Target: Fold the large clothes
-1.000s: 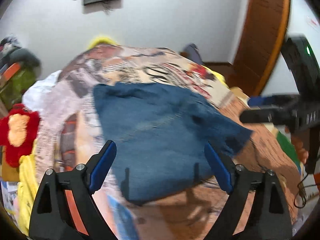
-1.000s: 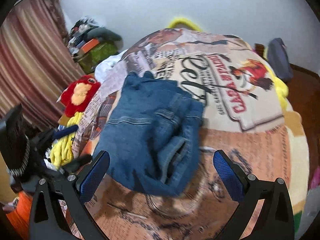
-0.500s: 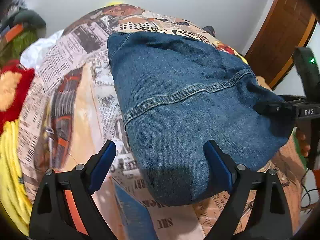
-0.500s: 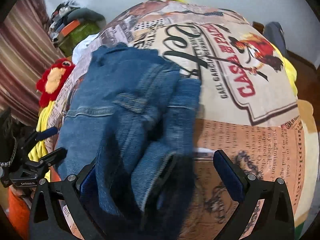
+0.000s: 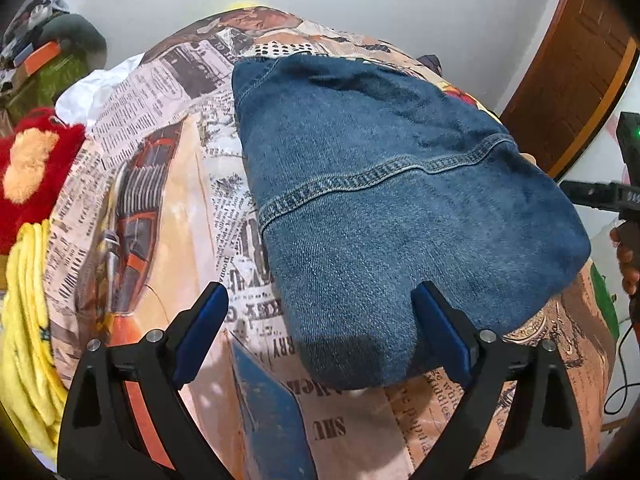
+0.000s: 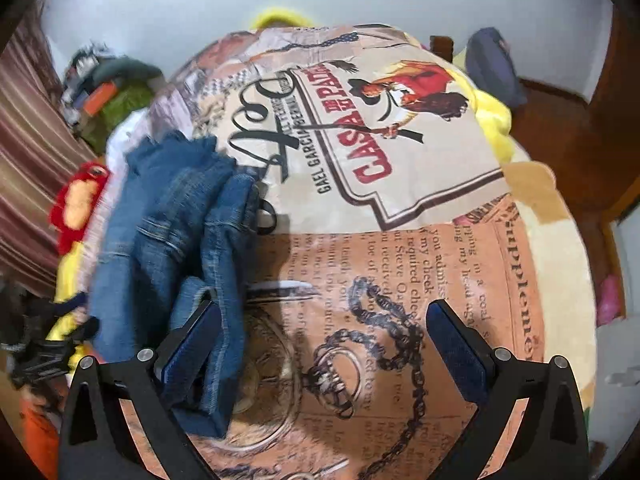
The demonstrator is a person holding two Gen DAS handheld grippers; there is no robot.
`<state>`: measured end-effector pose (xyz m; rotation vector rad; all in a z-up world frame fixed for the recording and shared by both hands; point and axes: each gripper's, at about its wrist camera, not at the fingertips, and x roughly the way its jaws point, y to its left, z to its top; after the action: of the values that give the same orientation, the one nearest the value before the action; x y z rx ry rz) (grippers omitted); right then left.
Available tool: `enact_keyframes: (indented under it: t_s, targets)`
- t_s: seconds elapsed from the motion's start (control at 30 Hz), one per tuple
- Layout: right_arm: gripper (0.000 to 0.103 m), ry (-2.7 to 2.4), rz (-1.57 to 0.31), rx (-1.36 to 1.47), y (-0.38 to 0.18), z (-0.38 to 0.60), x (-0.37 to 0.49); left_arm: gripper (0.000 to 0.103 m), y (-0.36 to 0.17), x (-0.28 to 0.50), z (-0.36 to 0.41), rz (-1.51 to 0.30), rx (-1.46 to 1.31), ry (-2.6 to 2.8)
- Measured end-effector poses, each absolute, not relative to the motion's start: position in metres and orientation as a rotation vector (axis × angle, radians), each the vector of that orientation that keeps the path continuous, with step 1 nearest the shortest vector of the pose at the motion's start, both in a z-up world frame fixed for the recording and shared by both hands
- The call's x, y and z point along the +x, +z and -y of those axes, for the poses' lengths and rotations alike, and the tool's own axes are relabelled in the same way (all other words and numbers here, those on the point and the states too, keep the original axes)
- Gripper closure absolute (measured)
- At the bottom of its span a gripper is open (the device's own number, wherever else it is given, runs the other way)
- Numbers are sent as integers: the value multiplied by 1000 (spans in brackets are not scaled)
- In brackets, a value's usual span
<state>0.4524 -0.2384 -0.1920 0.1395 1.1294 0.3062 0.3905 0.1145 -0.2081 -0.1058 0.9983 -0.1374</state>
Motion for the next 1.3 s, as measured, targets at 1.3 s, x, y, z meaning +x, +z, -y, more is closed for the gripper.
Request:
enact_keyframes:
  t_s: [1.3]
  targets:
    - [0,495,-1170,106,-207,140,574,7,-209,538,-143,-975,-134,-86]
